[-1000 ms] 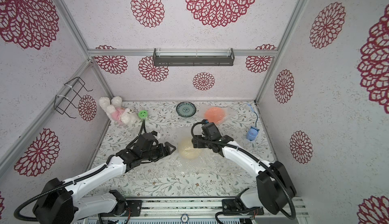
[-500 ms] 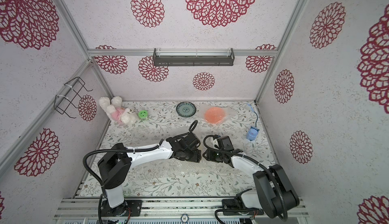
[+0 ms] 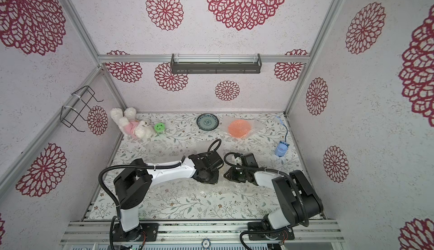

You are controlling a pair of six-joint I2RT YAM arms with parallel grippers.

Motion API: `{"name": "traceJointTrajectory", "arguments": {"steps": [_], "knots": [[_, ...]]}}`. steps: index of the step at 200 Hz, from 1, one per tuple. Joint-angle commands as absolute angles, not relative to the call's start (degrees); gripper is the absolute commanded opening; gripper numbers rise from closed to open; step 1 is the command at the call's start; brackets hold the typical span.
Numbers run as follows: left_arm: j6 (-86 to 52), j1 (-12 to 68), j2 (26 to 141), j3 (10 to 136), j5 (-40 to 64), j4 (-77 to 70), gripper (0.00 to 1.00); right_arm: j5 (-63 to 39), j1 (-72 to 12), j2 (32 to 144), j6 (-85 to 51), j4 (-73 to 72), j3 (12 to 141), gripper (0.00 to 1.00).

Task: Unpack dinner plates from bubble wrap
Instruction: Unwrap the bubble wrap.

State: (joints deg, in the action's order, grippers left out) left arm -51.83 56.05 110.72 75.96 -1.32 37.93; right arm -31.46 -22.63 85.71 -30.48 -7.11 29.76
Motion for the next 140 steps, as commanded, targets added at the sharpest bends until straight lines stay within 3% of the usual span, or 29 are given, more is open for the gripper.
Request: {"name": "traceJointTrajectory", "arguments": {"steps": [1,27,87,140], "knots": [[-53.69,55.07,109.26,76.12,-4.17,39.28,0.13,-33.38,-22.58,85.99,-30.95,-8.77,30.07,0.20],[-53.78,54.33,108.24,76.03,-3.76,39.18,0.00,-33.17,-22.59,84.16,-30.88,-8.24,29.55,0.14],[-53.17,51.48,101.86,72.41,2.93,32.67,0.00,-31.93,-22.58,83.47,-30.65,-7.94,28.48,0.00],[-52.44,49.22,97.38,68.57,10.26,25.40,0.00,-31.58,-22.59,84.42,-30.77,-8.14,28.91,0.00]]}}
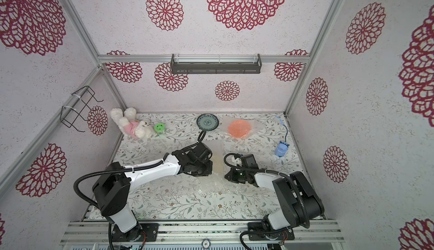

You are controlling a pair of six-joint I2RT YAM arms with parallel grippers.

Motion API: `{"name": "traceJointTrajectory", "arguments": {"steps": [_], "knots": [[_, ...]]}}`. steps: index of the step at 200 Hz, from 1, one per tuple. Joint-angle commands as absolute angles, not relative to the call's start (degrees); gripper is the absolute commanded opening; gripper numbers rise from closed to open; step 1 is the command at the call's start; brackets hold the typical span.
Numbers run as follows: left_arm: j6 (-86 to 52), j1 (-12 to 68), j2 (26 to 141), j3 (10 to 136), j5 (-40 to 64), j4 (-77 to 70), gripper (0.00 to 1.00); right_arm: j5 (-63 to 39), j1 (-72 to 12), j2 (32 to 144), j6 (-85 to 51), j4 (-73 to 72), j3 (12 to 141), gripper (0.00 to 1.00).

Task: Unpack dinner plates from bubble wrap
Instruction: Unwrap the bubble wrap.

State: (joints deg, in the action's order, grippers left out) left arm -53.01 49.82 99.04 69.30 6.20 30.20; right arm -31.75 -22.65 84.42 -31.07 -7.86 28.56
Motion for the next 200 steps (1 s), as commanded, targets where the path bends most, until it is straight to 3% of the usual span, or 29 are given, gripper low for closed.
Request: {"name": "traceJointTrajectory", "arguments": {"steps": [1,35,111,150,180,200], "knots": [[-52.45,49.22,97.38,68.61,10.27,25.49,0.00,-31.56,-22.59,84.40,-30.72,-8.11,28.91,0.00],[-52.08,49.13,98.00,68.60,9.08,27.27,0.06,-30.24,-22.57,81.80,-29.89,-4.50,30.33,0.01],[-50.39,48.52,96.34,68.29,3.71,32.70,0.49,-28.04,-22.75,77.92,-27.92,0.66,32.54,0.32],[-49.70,49.88,97.26,67.72,0.72,36.92,0.58,-28.69,-24.30,78.89,-27.08,1.71,34.08,0.43],[-50.73,50.71,97.77,65.72,0.74,36.48,0.65,-29.16,-26.83,81.72,-27.55,0.26,34.76,0.40],[-51.78,50.39,99.09,65.13,-0.39,37.29,0.61,-30.77,-28.11,83.92,-28.79,-2.14,34.80,0.32]]}}
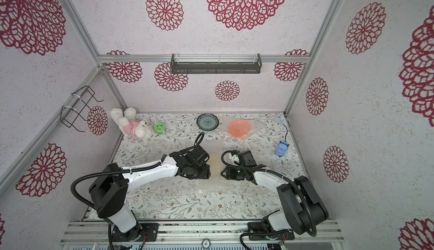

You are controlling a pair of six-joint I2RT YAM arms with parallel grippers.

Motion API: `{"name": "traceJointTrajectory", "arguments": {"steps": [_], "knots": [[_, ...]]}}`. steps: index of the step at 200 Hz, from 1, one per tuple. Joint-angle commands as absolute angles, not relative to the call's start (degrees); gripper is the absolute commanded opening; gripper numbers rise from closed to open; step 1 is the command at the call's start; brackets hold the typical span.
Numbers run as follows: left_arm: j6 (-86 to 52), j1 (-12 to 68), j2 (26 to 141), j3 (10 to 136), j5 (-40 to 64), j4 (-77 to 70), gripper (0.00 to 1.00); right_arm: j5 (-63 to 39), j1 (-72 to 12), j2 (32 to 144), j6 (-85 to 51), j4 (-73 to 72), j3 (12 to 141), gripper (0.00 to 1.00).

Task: Unpack dinner plates from bubble wrap
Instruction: Unwrap the bubble wrap.

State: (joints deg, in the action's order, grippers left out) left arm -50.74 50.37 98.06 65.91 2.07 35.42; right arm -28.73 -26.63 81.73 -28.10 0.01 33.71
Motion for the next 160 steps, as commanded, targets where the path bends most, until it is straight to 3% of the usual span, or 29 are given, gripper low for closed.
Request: {"name": "traceJointTrajectory", "arguments": {"steps": [1,47,95,118,160], "knots": [[-51.86,50.33,99.16,65.13,-0.42,37.37,0.60,-30.90,-28.16,84.01,-28.85,-2.25,34.80,0.31],[-54.18,49.53,101.68,64.47,-3.08,39.11,0.28,-34.65,-29.67,83.14,-30.81,-5.25,34.47,0.08],[-55.50,47.53,100.89,63.33,-6.09,41.24,0.05,-38.20,-31.37,79.88,-33.72,-9.02,31.79,0.04],[-55.63,45.46,99.51,61.80,-5.98,41.06,0.00,-40.43,-31.72,78.69,-36.46,-14.25,29.91,0.04],[-54.37,42.73,96.84,60.57,-4.36,39.94,0.00,-42.06,-32.75,78.01,-40.77,-23.36,30.17,0.04]]}}
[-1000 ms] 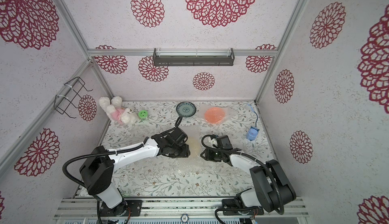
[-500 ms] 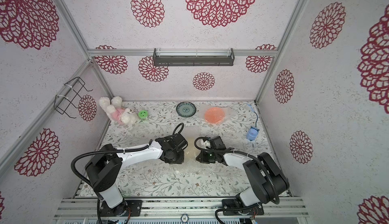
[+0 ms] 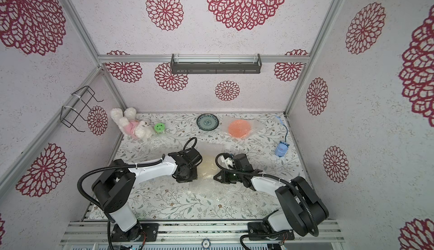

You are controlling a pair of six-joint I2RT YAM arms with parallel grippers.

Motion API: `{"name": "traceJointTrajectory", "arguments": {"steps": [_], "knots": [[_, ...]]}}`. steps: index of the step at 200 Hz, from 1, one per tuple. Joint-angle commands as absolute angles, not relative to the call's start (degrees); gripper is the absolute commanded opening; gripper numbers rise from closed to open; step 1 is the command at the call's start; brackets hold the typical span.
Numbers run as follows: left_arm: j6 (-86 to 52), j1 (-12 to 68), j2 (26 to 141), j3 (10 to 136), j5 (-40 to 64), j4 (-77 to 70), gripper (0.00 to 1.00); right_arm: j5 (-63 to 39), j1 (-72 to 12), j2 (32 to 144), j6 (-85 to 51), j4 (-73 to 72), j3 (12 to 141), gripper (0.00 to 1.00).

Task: Unpack dinner plates from bubble wrap
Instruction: Unwrap the bubble wrap.

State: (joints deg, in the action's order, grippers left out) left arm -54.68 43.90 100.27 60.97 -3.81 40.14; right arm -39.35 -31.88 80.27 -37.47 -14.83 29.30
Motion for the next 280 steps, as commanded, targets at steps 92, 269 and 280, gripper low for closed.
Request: {"name": "traceJointTrajectory", "arguments": {"steps": [92,269,280], "knots": [[-51.21,38.32,87.10,56.78,-0.59,37.39,0.23,-38.18,-34.32,79.63,-39.55,-21.67,32.98,0.08],[-45.13,51.34,102.15,69.24,-1.79,40.69,0.63,-24.41,-32.27,85.29,-29.49,-1.02,37.02,0.39],[-45.09,51.83,103.15,69.52,-2.22,41.59,0.62,-23.48,-32.85,87.20,-29.43,-1.36,37.70,0.37]]}}
